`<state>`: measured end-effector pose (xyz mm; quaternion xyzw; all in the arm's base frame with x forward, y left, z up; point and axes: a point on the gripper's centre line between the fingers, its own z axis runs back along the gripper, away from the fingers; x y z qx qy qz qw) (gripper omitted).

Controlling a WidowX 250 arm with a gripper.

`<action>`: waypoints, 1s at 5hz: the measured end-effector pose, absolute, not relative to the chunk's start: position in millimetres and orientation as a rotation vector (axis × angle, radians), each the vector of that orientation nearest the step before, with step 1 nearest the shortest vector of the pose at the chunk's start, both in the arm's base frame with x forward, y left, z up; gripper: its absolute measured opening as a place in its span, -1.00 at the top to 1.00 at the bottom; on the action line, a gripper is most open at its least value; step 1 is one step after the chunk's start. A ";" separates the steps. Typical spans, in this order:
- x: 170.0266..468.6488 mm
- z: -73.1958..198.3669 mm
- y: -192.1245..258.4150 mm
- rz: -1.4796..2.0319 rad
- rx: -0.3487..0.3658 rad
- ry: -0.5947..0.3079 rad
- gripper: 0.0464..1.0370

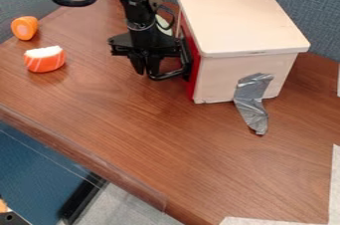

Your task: Open the drawer

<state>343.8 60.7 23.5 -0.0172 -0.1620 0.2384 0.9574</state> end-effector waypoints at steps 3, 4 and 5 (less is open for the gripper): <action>311.5 24.9 99.5 0.561 -0.015 -0.320 0.75; 302.6 25.2 107.7 0.578 -0.017 -0.316 0.77; 296.2 29.5 113.5 0.586 -0.006 -0.318 0.78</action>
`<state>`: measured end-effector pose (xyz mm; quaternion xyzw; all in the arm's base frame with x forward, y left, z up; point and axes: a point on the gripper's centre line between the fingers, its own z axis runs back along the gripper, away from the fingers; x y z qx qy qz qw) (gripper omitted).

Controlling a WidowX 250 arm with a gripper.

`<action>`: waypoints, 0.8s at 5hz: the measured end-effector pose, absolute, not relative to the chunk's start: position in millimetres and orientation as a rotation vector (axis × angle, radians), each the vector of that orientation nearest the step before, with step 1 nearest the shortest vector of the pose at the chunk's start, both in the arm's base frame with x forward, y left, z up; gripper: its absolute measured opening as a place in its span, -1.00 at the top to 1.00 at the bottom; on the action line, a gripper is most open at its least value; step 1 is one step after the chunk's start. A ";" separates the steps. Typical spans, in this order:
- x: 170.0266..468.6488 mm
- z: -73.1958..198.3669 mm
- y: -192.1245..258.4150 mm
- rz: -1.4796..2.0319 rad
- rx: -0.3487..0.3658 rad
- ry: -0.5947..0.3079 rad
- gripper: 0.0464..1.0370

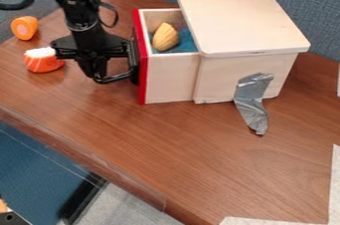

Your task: Open the drawer

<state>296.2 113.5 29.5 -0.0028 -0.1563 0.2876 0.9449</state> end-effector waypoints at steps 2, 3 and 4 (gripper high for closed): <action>286.4 36.1 119.0 0.615 -0.002 -0.329 0.78; 283.0 37.5 119.6 0.623 -0.001 -0.330 0.78; 279.6 38.1 120.3 0.626 0.002 -0.329 0.78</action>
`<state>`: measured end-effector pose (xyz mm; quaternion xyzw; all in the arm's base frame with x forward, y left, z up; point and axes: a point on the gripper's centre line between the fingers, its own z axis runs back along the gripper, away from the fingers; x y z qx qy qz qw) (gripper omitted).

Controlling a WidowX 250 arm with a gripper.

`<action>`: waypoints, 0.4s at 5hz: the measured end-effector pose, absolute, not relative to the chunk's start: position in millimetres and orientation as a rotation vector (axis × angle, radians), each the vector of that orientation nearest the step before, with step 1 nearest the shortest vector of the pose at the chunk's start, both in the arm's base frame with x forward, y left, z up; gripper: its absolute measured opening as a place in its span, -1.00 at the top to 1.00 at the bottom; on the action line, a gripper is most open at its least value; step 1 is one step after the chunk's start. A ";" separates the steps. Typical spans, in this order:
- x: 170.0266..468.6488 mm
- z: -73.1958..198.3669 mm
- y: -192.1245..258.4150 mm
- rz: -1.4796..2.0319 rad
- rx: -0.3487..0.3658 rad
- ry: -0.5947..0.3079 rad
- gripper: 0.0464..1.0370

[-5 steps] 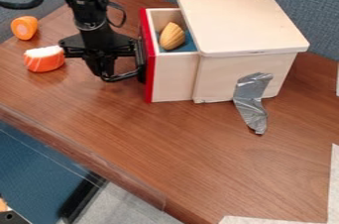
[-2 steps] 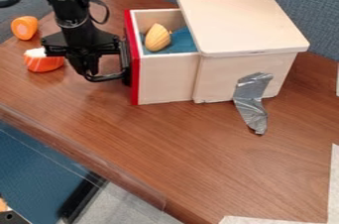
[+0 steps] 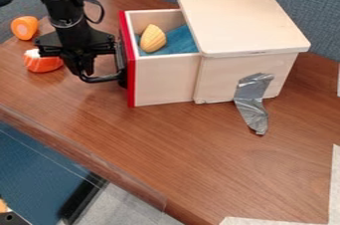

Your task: Open the drawer

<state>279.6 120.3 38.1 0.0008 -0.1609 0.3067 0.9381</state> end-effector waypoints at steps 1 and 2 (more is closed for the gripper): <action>277.1 37.3 122.6 0.626 0.006 -0.327 0.78; 276.6 37.4 123.1 0.615 0.012 -0.323 0.71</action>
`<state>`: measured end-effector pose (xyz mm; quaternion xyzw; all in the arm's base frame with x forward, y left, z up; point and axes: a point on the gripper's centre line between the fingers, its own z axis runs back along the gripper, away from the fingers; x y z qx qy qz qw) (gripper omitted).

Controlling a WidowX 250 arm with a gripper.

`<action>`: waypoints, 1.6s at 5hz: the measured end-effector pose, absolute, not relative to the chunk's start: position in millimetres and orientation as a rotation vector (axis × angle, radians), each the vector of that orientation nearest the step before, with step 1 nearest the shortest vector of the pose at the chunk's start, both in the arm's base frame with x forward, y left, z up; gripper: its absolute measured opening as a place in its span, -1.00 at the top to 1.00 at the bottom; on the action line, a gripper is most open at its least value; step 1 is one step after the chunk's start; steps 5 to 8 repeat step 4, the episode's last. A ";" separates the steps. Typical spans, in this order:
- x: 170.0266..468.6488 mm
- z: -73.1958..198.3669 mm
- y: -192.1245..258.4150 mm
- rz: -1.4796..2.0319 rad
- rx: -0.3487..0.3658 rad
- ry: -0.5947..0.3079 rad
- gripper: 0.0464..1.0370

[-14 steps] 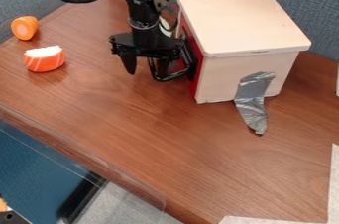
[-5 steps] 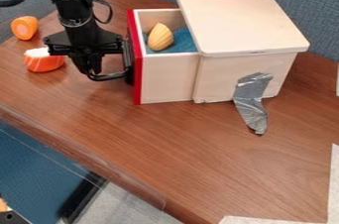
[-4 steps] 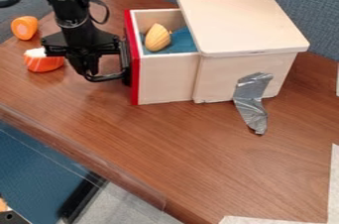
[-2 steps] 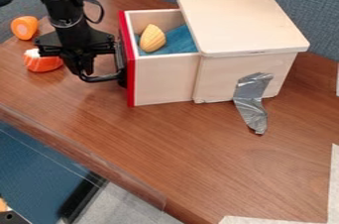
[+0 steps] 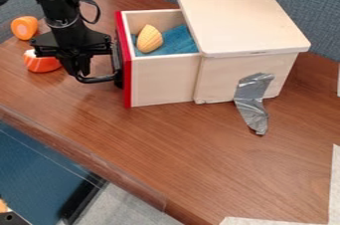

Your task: Open the drawer

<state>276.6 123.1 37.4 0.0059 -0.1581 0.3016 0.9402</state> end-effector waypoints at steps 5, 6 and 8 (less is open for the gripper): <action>270.8 145.4 101.5 0.153 -0.042 -0.380 -0.93; 270.8 145.4 101.5 0.153 -0.042 -0.380 -0.93; 270.8 145.4 101.5 0.153 -0.042 -0.380 -0.93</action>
